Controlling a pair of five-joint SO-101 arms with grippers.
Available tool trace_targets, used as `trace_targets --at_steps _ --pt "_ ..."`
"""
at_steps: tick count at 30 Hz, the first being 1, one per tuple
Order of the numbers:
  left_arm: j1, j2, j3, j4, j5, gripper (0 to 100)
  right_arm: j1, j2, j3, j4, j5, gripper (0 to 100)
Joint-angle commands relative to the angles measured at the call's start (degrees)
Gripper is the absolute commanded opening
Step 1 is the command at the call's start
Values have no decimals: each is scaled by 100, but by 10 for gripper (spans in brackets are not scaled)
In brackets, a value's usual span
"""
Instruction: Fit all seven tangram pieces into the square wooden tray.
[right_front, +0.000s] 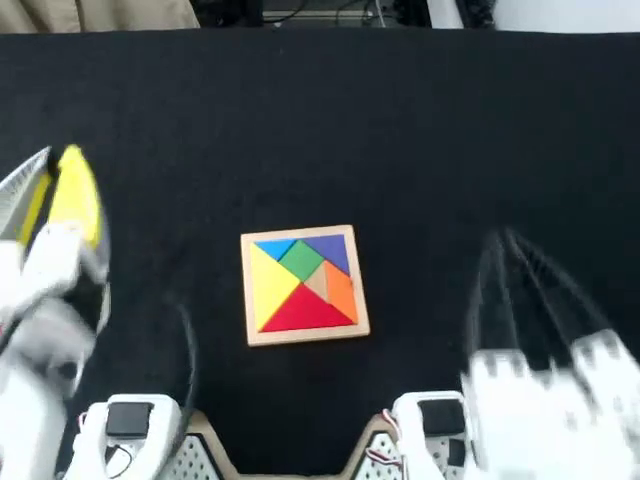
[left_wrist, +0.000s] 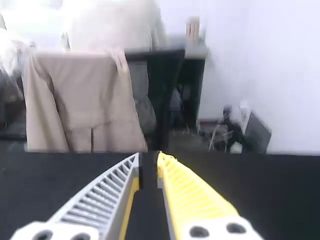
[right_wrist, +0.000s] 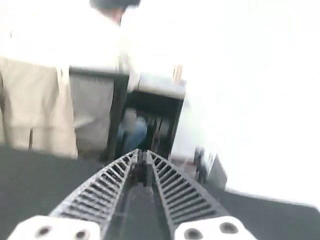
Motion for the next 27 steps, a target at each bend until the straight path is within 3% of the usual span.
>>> trace_targets --at_steps 1,8,11,15,21,27 --pt "-40 88 -1200 712 97 73 79 -673 453 -35 -70 11" --pt "-40 -97 -1358 2084 105 73 105 -2185 1965 -70 -79 11" --pt "-31 -756 -1323 2066 114 73 105 -2985 2246 -308 -79 11" --pt "-31 -1697 -1103 1714 123 73 97 -2932 2193 -316 -53 11" --pt "-48 -2919 725 1310 114 73 105 -2985 2202 -316 -79 11" --pt "-101 -4554 1657 1011 79 73 105 -2985 1736 167 -79 11"
